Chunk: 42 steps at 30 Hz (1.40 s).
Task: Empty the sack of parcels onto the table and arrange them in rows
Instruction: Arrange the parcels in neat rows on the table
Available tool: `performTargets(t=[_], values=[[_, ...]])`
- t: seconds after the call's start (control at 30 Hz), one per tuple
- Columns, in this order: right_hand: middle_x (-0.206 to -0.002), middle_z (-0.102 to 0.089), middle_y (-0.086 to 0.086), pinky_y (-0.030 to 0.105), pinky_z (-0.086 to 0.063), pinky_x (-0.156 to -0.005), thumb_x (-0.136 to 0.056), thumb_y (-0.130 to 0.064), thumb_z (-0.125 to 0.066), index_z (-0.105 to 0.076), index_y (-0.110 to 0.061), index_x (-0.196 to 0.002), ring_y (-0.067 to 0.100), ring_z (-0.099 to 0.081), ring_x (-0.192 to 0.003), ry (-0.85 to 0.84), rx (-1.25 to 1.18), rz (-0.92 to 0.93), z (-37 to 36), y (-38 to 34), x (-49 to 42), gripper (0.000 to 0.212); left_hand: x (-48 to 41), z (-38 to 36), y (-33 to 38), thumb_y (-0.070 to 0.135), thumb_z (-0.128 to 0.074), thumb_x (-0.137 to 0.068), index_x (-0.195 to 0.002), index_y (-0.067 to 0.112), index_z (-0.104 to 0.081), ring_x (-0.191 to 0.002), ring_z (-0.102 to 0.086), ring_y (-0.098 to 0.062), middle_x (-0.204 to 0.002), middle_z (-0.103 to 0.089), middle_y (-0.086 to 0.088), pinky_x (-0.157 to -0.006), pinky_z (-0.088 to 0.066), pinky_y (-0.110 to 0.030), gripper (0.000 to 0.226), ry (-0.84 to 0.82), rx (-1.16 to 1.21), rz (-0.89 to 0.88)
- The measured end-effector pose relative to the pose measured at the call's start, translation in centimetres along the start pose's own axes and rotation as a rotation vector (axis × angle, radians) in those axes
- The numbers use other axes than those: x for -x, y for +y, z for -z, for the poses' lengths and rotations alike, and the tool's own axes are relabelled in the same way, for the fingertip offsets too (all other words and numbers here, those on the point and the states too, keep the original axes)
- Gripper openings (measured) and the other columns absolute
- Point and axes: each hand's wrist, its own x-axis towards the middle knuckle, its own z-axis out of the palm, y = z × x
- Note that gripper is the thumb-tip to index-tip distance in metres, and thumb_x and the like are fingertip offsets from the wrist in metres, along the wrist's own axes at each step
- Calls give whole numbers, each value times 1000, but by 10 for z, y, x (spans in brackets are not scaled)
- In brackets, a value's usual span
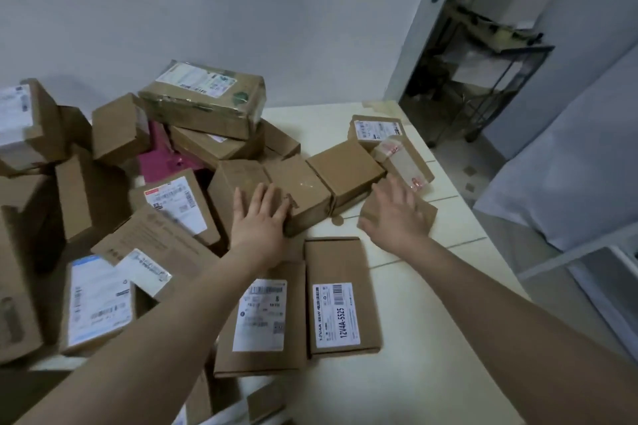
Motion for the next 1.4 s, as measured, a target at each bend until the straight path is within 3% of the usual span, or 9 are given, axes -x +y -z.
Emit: performTargets(t=[0.2, 0.4, 0.57, 0.7, 0.77, 1.03, 1.2, 1.3, 1.4], values=[[-159, -11, 6, 54, -29, -111, -88, -40, -64, -21, -23, -151, 33, -15, -142, 218, -106, -73, 19, 41, -65, 78, -48, 24, 12, 34, -50, -85, -141, 19, -36, -146, -8, -35, -153, -23, -16, -114, 4, -66, 59, 100, 148, 228], [-157, -12, 11, 65, -27, -107, -85, -41, -67, -20, -33, -149, 37, -14, -142, 241, -80, -94, 14, 51, -124, 79, -101, 43, 63, 26, -51, -85, -147, 24, -28, -149, 2, -27, -160, -10, -5, -118, 6, -57, 66, 165, 309, -21], [-158, -5, 9, 68, -16, -109, -77, -59, -68, -8, -39, -150, 40, -19, -139, 171, -104, -52, -4, 56, -156, 96, -126, 27, 90, 49, -36, -99, -154, 34, -12, -150, 8, -24, -163, 1, 2, -119, 3, -57, 61, -17, 224, -136], [-150, -20, 10, 55, -36, -102, -76, -47, -75, -8, -37, -149, 36, -35, -128, 187, -164, 9, -1, 72, -170, 99, -156, 39, 114, 47, -24, -101, -123, 23, -57, -125, -49, -27, -127, -58, -7, -118, -8, -57, 46, -19, 91, 72], [-143, -27, 8, 48, -45, -95, -76, -45, -73, -10, -32, -149, 33, -43, -123, 219, -311, 47, 1, 87, -175, 97, -179, 56, 133, 34, -31, -99, -114, 18, -59, -112, -55, -28, -114, -63, -7, -114, -20, -56, 36, 66, 65, 109], [-143, -36, 10, 30, -45, -93, -93, -38, -58, -32, -19, -143, 17, -50, -117, 184, -1178, -219, 2, 155, -204, 60, -253, 68, 183, 34, -55, -93, -147, 19, -31, -140, -27, -28, -150, -35, -8, -117, -23, -43, 62, 126, 301, 53], [-108, -56, 4, 32, -49, -79, -96, -36, -54, -44, -25, -104, 28, -59, -105, 290, -1239, -355, -4, 181, -219, 17, -303, 65, 173, 41, -65, -86, -154, 20, -11, -150, 2, -32, -162, -7, -11, -121, -9, -50, 90, 33, 350, 25], [-118, -57, 1, 28, -45, -82, -92, -40, -60, -45, -16, -129, 21, -58, -109, 246, -1115, -341, -2, 186, -234, 47, -335, 65, 169, 55, -71, -79, -155, 24, 4, -148, 18, -32, -163, 10, -10, -120, 2, -55, 112, -92, 306, -4], [-135, -53, 1, 27, -41, -89, -87, -45, -64, -36, -18, -146, 18, -54, -120, 264, -1009, -326, 2, 182, -252, 70, -350, 58, 165, 57, -77, -71, -155, 26, 6, -149, 6, -34, -162, 0, -13, -119, -5, -57, 121, -182, 313, -11]])
